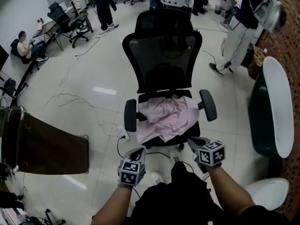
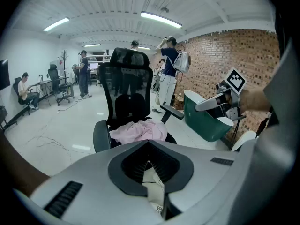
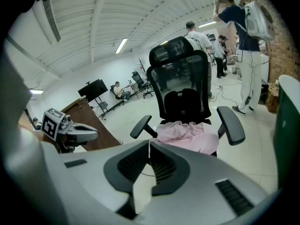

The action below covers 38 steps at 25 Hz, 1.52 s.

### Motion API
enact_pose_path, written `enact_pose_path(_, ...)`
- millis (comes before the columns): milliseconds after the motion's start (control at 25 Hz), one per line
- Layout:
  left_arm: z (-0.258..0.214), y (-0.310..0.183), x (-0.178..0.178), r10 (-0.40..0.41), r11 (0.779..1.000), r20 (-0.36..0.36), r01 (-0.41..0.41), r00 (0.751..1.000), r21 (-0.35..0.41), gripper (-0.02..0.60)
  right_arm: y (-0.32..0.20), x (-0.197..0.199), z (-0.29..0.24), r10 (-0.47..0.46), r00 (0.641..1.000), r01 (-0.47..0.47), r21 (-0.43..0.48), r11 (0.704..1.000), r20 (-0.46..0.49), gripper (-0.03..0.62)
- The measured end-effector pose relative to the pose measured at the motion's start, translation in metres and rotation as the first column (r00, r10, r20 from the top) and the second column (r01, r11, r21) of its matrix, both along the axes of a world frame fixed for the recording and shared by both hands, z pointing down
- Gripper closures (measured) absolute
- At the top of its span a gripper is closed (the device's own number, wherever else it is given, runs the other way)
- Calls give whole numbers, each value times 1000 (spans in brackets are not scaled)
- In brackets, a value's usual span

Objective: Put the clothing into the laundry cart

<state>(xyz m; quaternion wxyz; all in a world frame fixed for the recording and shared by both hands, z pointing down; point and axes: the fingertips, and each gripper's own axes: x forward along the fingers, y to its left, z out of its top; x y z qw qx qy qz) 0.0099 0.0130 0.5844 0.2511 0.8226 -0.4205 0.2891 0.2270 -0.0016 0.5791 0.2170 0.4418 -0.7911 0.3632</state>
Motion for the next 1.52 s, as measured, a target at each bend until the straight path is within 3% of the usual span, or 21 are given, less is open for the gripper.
enact_pose_path(760, 68, -120, 76, -52, 996, 30, 54, 998, -76, 581, -125, 47, 79, -68, 997, 72, -91, 993, 48, 569)
enact_pose_path(1280, 127, -164, 103, -81, 986, 62, 89, 995, -140, 581, -186, 75, 161, -60, 998, 61, -167, 984, 15, 565)
enact_pose_path(1520, 158, -176, 111, -88, 981, 66, 98, 994, -168, 581, -212, 72, 196, -77, 997, 76, -175, 982, -2, 488)
